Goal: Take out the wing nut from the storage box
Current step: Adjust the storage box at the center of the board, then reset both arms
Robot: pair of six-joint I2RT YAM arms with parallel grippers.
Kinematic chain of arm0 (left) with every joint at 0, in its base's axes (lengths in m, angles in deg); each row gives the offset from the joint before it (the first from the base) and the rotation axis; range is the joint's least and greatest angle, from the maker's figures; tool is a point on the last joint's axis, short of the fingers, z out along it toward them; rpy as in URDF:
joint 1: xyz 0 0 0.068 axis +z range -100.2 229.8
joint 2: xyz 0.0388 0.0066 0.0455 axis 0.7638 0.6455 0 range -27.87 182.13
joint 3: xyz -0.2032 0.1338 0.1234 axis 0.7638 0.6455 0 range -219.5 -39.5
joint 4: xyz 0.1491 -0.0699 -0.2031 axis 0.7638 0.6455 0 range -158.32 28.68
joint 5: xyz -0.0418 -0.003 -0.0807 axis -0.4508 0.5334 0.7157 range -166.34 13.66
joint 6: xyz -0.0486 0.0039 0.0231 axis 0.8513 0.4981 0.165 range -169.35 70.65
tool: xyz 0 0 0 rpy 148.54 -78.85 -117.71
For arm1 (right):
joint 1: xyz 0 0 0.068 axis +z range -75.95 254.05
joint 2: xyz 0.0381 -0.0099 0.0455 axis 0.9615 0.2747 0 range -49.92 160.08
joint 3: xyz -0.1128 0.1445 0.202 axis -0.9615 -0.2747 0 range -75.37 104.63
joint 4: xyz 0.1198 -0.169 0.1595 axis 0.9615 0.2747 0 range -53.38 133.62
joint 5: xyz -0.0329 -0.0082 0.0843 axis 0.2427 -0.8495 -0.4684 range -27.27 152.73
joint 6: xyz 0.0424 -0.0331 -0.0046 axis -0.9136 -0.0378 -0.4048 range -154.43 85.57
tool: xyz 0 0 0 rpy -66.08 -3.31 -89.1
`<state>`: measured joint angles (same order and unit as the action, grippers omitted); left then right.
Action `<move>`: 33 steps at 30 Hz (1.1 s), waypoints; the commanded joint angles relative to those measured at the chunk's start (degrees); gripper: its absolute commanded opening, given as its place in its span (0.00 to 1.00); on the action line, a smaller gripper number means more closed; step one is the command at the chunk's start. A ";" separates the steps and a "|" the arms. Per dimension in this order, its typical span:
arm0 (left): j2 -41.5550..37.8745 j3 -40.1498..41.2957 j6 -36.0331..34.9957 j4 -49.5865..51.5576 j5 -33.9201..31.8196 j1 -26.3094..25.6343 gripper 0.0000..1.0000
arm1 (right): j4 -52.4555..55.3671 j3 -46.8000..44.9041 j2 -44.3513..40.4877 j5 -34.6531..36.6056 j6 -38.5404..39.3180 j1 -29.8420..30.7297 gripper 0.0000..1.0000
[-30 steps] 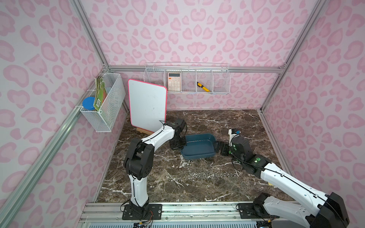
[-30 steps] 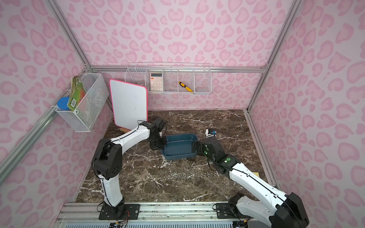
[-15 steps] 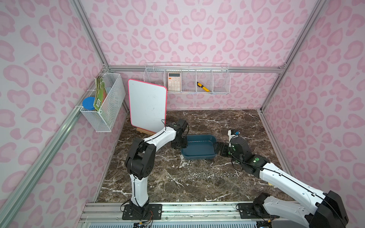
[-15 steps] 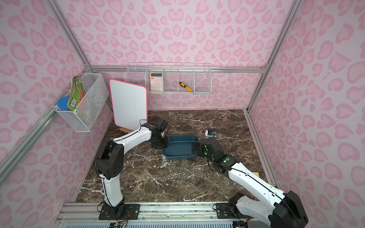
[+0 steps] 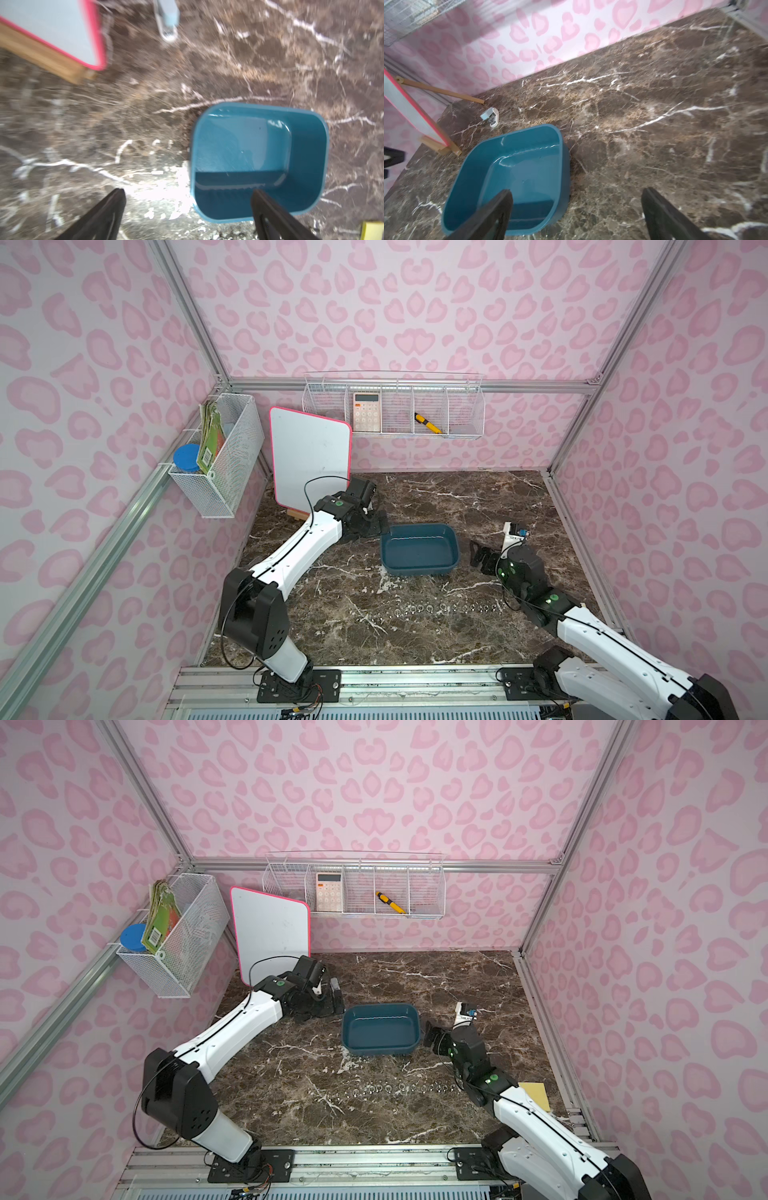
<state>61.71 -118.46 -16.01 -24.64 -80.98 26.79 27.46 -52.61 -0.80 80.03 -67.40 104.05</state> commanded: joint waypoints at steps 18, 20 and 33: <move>-17.47 30.22 -3.69 -27.37 -29.63 17.63 0.98 | -45.55 -14.26 12.27 9.86 27.95 -19.26 0.99; -16.95 32.91 -5.57 -31.96 -29.94 19.68 0.98 | -48.71 -13.61 17.67 9.36 28.65 -21.12 0.99; -5.25 49.16 -25.91 -77.07 -21.60 23.22 0.98 | -74.78 -13.28 41.45 -1.10 31.90 -25.65 0.99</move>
<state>54.78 -70.22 -36.49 -88.07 -104.89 49.87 -37.61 -65.20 38.37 82.59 -36.87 78.46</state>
